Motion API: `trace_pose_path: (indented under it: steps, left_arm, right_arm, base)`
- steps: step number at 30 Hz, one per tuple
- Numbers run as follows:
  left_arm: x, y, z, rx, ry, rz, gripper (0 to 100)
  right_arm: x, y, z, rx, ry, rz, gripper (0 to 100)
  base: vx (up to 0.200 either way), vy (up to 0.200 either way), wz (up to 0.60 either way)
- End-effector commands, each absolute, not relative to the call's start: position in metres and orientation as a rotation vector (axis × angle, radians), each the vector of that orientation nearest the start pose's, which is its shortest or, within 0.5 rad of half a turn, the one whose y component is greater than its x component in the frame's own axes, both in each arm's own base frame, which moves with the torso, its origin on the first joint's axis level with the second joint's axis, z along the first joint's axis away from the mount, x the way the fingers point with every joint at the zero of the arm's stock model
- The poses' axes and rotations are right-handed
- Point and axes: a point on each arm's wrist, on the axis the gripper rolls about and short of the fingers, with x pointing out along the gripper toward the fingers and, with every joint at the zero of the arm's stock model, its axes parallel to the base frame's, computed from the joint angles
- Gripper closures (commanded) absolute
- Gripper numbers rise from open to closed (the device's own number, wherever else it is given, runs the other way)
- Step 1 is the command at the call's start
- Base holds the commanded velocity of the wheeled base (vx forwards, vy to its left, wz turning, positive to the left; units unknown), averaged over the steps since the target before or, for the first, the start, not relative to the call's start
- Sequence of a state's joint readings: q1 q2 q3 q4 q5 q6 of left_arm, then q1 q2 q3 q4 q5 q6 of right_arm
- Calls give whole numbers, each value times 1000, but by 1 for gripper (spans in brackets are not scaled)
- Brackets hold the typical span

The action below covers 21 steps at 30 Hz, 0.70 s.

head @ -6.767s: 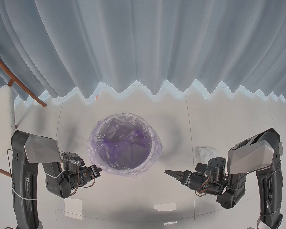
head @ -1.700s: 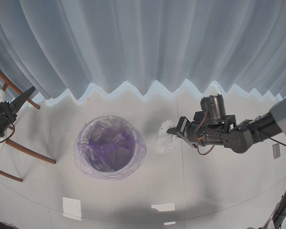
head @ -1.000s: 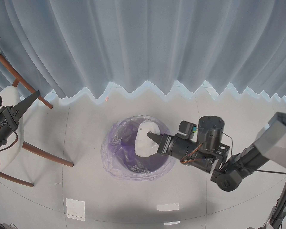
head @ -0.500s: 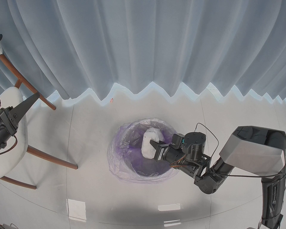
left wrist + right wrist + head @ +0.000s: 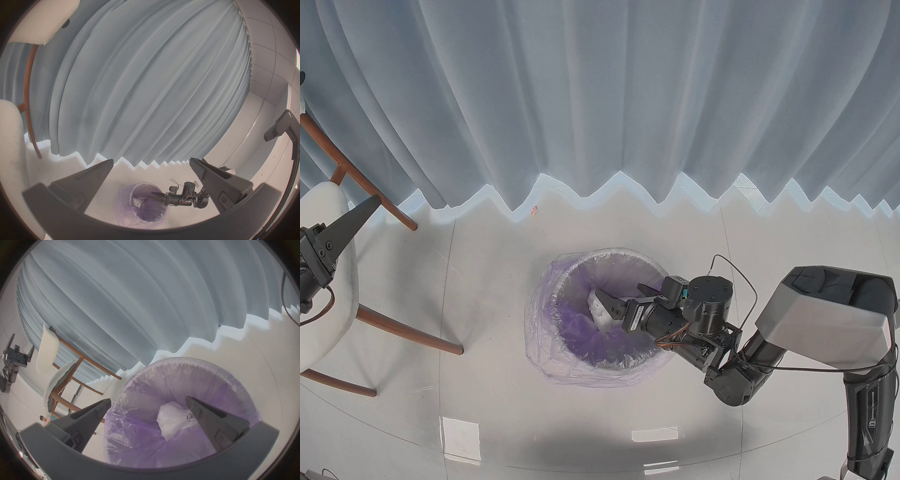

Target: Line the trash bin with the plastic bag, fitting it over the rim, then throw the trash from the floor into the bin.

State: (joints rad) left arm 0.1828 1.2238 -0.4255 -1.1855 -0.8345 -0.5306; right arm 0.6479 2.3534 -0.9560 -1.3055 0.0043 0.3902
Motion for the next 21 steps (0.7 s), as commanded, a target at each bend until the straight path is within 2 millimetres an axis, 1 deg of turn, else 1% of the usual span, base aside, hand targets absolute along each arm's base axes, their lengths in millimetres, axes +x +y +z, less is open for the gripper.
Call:
trace_pose_path:
  steps: [1,3,4,5,6,8,9,10,12,14,16,17,18,19,20,21]
  left_arm:
    - [162,13,246,-315,-165,-714,0]
    - [162,13,246,-315,-165,-714,0]
    - [162,13,246,-313,-165,-715,0]
    - [162,13,246,-313,-165,-715,0]
    - [162,13,245,-314,-164,-716,0]
    - [161,12,246,-314,-164,-721,0]
    - [160,12,246,-313,-165,-723,0]
    - [159,9,245,-314,-163,-737,0]
    - [151,5,247,-300,-182,-758,0]
    - [138,1,251,-279,-213,-778,0]
    - [110,-4,255,-246,-276,-804,0]
    - [90,-7,259,-222,-323,-819,0]
    - [85,-7,260,-215,-336,-823,0]
    - [59,-11,262,-182,-375,-853,0]
    - [45,-12,261,-170,-372,-868,0]
    - [30,-14,257,-162,-365,-881,0]
  right_arm:
    - [328,252,56,355,196,637,0]
    - [324,250,67,362,178,642,0]
    - [321,247,76,367,162,646,0]
    - [320,247,77,367,162,646,0]
    - [312,241,97,378,125,653,0]
    - [300,233,121,388,87,658,0]
    - [296,230,126,388,78,656,0]
    - [281,219,146,391,37,642,0]
    - [259,201,167,364,-12,600,0]
    - [239,183,181,316,-53,541,0]
    - [208,155,194,246,-113,399,0]
    - [191,139,199,217,-143,330,0]
    - [186,134,201,213,-156,313,0]
    - [159,103,219,228,-239,265,0]
    - [147,82,227,237,-283,205,0]
    - [139,63,231,226,-296,132,0]
  base:
    - [0,0,0]
    - [0,0,0]
    - [0,0,0]
    - [0,0,0]
    - [0,0,0]
    - [0,0,0]
    - [0,0,0]
    - [0,0,0]
    - [0,0,0]
    - [0,0,0]
    - [0,0,0]
    - [0,0,0]
    - [0,0,0]
    - [0,0,0]
    - [0,0,0]
    - [0,0,0]
